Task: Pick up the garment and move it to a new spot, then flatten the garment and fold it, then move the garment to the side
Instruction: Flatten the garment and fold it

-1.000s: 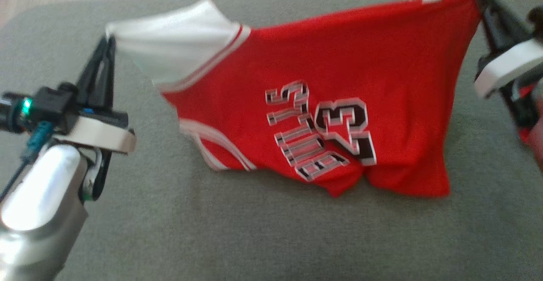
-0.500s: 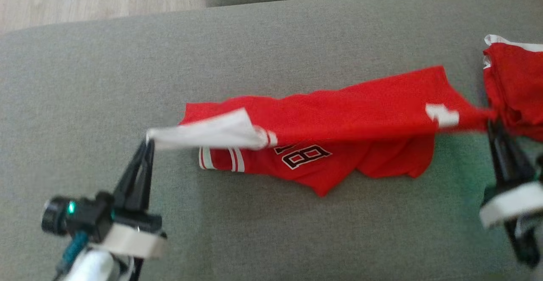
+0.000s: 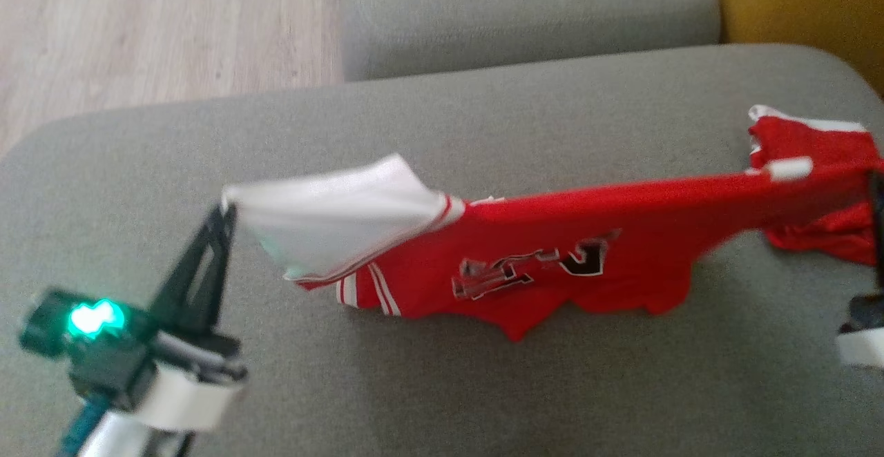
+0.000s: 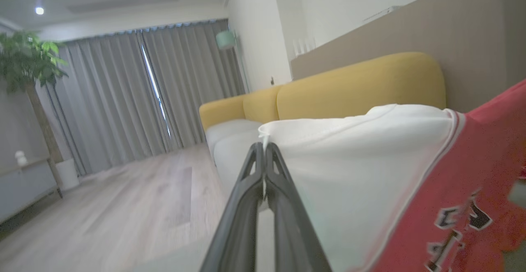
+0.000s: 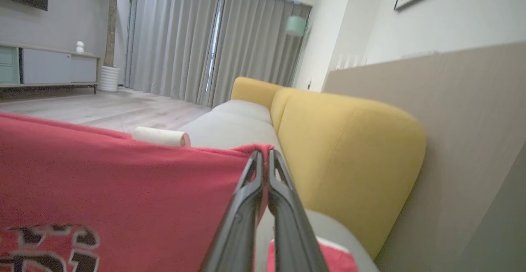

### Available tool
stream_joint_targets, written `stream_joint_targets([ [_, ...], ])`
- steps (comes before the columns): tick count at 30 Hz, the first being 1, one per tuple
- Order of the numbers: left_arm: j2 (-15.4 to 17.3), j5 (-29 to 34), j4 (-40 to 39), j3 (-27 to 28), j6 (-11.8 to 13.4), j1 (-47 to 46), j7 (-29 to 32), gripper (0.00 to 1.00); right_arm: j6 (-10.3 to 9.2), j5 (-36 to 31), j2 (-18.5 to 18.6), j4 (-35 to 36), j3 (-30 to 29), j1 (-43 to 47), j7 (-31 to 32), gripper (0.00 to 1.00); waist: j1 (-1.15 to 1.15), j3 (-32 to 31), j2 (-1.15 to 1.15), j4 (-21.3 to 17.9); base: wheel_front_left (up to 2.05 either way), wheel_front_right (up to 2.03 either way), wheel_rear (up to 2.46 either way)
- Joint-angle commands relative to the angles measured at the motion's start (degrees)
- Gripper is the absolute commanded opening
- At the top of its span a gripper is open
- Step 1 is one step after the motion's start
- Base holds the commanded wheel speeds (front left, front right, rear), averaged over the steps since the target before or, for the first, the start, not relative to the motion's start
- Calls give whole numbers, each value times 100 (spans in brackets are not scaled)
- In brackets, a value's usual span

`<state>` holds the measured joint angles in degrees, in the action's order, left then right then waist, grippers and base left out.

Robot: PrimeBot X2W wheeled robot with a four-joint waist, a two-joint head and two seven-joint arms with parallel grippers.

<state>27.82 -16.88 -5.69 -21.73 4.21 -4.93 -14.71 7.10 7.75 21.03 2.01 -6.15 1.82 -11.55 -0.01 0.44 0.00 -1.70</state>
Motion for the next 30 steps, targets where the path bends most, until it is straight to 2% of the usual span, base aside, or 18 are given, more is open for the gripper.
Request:
stream_joint_targets([
  [1, 320, 76, -332, 438, -32, -641, -8, 0, 39, -50, 301, 479, -37, -270, 129, 0, 1, -158, 0, -63, 0, 0, 0],
  [7, 787, 114, -977, 746, -298, -1776, 411, 0, 39, 83, 876, 1333, -338, -961, 732, 0, 1, -272, 0, -175, 0, 0, 0],
  [11, 974, 26, -1105, 926, -444, -2375, 609, 0, 39, 137, 1191, 1459, -415, -1404, 989, 0, 1, -255, 0, -246, 0, 0, 0],
  [15, 1120, -173, -920, 1059, -681, -3148, 806, 0, 39, 262, 1481, 1349, -184, -2137, 1227, 0, 1, -180, 0, -347, 0, 0, 0],
  [18, 1058, -458, -422, 994, -861, -3716, 976, 0, 39, 411, 1607, 906, 272, -2781, 1311, 0, 1, -63, 0, -394, 0, 0, 0],
  [22, 1002, -561, 551, 620, -1056, -4584, 1217, 0, 39, 631, 1608, 37, 1022, -3744, 1301, 0, 1, 316, 0, -387, 0, 0, 0],
  [26, 878, -456, 1548, 93, -1142, -5575, 1225, 0, 39, 747, 1466, -1048, 1730, -4816, 1125, 0, 1, 947, 0, -333, 0, 0, 0],
  [30, 737, -126, 2531, -318, -1160, -6594, 930, 0, 39, 652, 1191, -2170, 2250, -5900, 723, 0, 1, 1519, 0, -303, 0, 0, 0],
])
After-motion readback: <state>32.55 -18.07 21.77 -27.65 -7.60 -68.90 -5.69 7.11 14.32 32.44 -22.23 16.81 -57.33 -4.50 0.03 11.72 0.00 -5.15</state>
